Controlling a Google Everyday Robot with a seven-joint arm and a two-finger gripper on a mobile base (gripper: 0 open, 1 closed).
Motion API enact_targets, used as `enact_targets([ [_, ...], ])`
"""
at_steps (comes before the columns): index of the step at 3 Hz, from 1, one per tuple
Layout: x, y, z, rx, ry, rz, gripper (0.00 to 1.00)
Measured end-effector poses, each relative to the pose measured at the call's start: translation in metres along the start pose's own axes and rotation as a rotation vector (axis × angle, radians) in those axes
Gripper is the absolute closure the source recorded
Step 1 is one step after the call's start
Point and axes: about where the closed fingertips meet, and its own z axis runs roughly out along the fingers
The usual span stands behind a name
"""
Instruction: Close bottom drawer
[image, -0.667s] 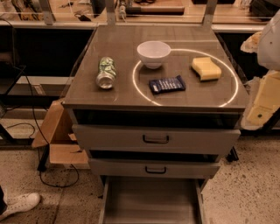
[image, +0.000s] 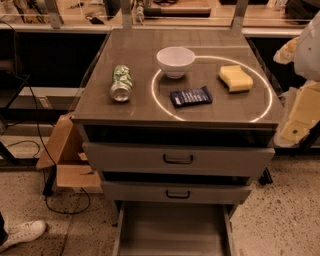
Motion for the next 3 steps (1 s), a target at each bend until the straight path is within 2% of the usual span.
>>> enact_targets([
  [3,0.0,0.0,0.0,0.0,0.0,0.0,0.78],
])
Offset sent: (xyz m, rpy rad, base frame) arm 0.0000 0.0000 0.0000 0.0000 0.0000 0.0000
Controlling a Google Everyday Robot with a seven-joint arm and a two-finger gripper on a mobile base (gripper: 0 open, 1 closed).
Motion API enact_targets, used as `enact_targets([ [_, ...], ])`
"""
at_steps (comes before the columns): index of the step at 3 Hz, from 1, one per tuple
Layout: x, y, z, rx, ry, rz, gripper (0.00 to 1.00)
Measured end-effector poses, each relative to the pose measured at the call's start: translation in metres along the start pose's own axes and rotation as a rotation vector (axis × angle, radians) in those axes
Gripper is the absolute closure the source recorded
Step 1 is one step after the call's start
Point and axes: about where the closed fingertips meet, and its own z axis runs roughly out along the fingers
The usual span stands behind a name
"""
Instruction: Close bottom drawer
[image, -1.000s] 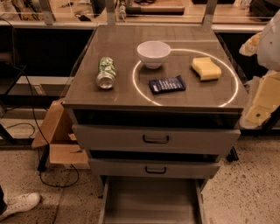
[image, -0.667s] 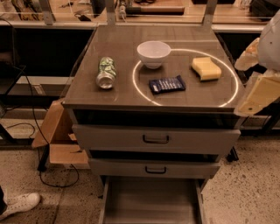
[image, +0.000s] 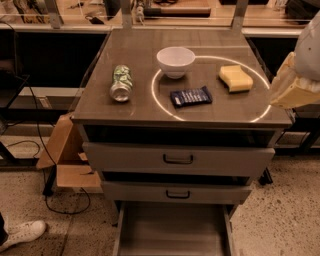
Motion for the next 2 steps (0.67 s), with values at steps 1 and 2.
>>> enact_targets([
  [1,0.001,0.001,0.001,0.012,-0.002,0.015,0.99],
  [2,0.01,0.011,0.014,0.036,0.007,0.069,1.0],
])
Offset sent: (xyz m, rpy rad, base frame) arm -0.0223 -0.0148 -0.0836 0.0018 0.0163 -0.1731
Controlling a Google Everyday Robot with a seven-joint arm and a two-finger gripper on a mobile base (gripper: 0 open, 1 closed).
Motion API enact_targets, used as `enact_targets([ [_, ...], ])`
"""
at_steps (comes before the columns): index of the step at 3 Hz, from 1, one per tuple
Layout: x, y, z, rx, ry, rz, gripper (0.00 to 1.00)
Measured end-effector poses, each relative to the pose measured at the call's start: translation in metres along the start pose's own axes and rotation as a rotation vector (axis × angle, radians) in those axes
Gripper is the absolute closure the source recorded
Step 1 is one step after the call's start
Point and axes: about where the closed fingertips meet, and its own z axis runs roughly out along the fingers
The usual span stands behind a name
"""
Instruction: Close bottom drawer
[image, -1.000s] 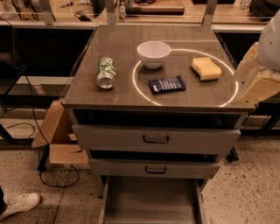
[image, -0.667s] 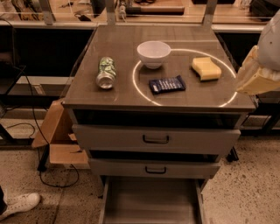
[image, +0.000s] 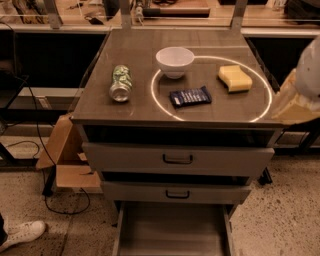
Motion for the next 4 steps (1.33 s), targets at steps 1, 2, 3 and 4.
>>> enact_targets([
  [1,0.016,0.024,0.044,-0.009,0.031,0.056,1.0],
  [2,0.031,0.053,0.094,-0.037,0.07,0.102,1.0],
  [3,0.044,0.097,0.155,-0.12,0.105,0.125,1.0],
  [4,0.046,0.1,0.156,-0.125,0.109,0.125,1.0],
])
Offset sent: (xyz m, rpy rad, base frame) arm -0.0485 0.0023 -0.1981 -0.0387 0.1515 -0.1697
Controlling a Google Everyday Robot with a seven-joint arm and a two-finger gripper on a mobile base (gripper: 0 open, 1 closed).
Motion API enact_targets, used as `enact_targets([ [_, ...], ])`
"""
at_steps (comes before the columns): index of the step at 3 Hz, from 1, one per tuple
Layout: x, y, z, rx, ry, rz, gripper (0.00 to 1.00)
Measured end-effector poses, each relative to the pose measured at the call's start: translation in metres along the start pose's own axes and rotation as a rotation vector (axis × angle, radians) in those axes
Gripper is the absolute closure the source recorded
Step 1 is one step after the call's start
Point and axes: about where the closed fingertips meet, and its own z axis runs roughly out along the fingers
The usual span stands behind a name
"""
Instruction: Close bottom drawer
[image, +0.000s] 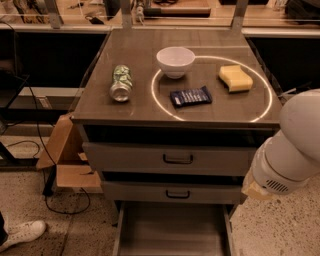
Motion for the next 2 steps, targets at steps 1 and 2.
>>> enact_targets([
  [1,0.012,0.027,0.02,-0.06,0.022,0.061,1.0],
  [2,0.03,0.062,0.059,-0.12,0.053,0.125,1.0],
])
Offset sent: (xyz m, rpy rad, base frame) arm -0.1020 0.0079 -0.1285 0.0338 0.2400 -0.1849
